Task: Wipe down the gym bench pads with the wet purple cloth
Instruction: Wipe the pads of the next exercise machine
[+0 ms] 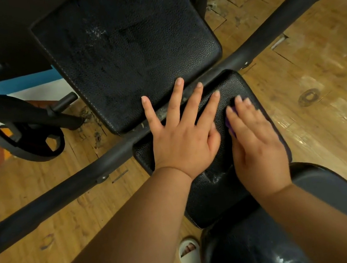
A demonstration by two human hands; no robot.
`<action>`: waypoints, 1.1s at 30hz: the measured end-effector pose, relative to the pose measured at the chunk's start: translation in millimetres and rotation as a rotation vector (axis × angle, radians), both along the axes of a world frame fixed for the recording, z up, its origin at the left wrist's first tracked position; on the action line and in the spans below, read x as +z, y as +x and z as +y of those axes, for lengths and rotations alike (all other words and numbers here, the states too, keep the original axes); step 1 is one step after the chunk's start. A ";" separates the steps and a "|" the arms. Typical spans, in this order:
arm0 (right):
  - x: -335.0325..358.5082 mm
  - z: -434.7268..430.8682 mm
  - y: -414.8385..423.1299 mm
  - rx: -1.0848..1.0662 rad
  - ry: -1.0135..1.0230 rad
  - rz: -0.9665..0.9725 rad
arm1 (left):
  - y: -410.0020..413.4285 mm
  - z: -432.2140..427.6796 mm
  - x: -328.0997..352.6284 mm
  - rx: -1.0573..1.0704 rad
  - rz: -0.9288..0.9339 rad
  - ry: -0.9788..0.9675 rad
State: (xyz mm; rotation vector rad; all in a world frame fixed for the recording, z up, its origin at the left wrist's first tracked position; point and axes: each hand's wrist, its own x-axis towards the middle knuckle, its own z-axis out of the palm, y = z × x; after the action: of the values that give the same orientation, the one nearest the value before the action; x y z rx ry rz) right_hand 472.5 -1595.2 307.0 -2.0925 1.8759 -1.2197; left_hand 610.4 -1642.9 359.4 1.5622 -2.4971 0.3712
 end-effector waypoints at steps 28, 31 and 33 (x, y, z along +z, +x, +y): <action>-9.9 25.8 3.2 -0.017 0.018 0.020 | 15.9 37.1 -12.6 -0.009 -0.041 0.044; -2.8 3.2 -6.3 -0.068 0.008 0.000 | 16.2 36.9 -15.0 -0.018 -0.037 0.018; -3.4 4.6 -0.3 -0.134 0.009 -0.031 | 16.3 36.7 -16.3 -0.032 -0.040 -0.002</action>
State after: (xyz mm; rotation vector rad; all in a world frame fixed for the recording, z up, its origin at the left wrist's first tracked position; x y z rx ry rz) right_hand 472.2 -1590.6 303.7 -1.9598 2.0330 -1.2600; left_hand 626.7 -1606.2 343.1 1.5265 -2.5474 0.4044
